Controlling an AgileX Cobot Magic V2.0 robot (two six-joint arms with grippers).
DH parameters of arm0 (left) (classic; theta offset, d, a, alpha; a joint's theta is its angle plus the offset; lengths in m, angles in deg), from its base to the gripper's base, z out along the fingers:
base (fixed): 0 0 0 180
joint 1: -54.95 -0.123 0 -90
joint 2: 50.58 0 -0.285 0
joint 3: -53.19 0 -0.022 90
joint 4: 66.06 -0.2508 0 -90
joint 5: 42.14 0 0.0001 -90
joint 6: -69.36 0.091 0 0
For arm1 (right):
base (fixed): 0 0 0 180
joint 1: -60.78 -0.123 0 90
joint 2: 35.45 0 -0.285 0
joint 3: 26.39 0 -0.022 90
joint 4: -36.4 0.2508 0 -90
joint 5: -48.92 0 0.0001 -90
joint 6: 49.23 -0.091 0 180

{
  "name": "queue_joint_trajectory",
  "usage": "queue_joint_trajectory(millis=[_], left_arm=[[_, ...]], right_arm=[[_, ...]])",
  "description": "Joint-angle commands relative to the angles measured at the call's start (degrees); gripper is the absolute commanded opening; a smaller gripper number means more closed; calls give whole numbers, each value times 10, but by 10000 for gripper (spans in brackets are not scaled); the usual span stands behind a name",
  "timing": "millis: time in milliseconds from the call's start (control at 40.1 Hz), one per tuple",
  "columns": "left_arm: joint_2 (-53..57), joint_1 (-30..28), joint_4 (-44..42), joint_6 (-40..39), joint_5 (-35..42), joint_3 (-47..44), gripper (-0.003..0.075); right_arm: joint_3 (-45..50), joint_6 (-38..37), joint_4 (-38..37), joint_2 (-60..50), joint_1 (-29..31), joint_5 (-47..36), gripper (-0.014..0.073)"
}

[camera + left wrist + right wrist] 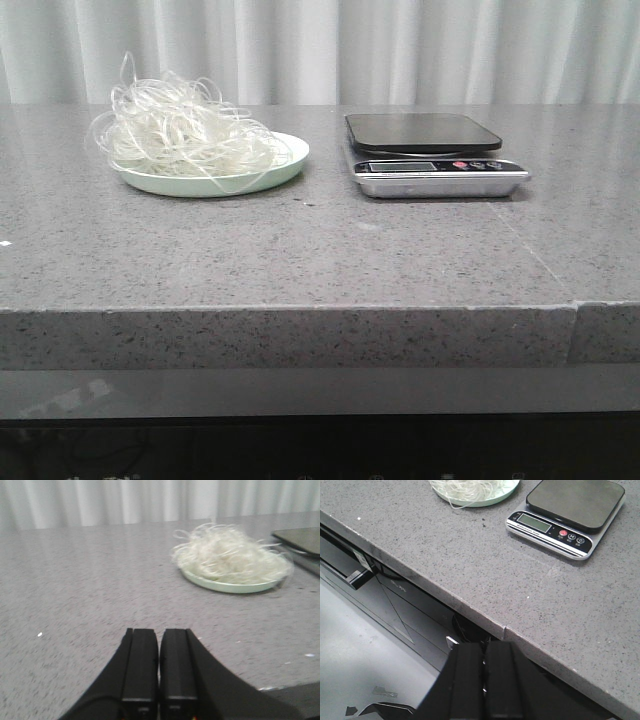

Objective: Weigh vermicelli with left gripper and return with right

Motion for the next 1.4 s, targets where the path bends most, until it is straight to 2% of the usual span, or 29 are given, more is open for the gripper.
queue_joint_trajectory(millis=[0,149,199,1370], left_arm=[[19,-23,5,-3,102,-32,155],[27,-43,26,-3,167,-88,155],[27,-48,32,-3,146,-85,155],[26,-56,32,-3,151,-86,155]], right_arm=[[-14,0,-5,5,3,-34,164],[-14,0,-5,5,3,-33,164],[-14,0,-5,5,3,-33,164],[-14,0,-5,5,3,-33,164]])
